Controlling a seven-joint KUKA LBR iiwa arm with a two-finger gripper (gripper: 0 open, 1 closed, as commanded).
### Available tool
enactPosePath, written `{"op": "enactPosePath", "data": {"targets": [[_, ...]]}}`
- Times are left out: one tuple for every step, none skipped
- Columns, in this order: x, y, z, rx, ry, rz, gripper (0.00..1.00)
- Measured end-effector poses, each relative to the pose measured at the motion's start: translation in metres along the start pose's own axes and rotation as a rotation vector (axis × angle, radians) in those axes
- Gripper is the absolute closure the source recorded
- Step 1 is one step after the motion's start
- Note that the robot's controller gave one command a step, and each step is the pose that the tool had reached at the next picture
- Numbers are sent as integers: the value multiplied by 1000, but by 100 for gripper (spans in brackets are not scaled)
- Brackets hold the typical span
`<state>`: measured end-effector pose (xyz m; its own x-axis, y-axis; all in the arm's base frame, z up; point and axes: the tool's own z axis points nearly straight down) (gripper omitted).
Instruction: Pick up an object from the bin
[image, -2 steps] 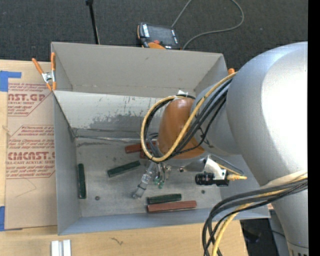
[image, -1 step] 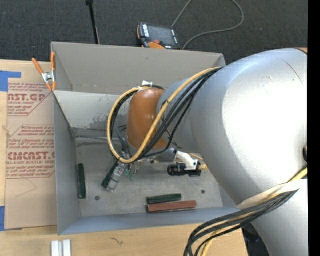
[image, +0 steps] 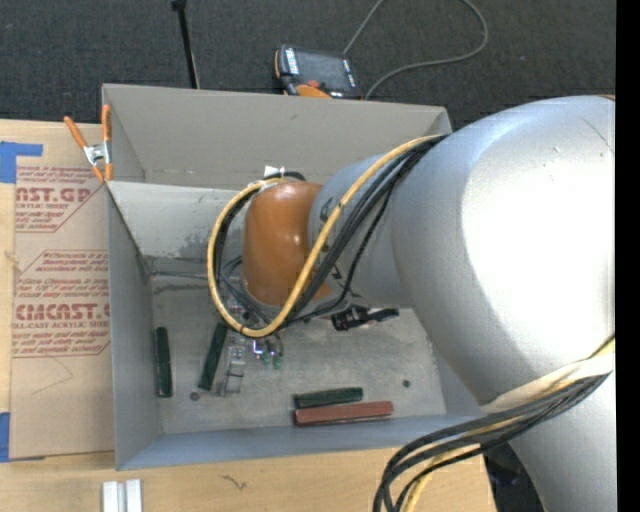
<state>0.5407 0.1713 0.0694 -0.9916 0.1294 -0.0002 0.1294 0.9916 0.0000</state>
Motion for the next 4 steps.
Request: {"op": "enactPosePath", "data": {"targets": [[-27, 13, -35, -2, -6, -70, 0], [-53, -13, 1, 1, -1, -473, 0], [-18, 29, 0, -3, -1, -801, 0], [-19, 27, -1, -3, -1, -797, 100]]}}
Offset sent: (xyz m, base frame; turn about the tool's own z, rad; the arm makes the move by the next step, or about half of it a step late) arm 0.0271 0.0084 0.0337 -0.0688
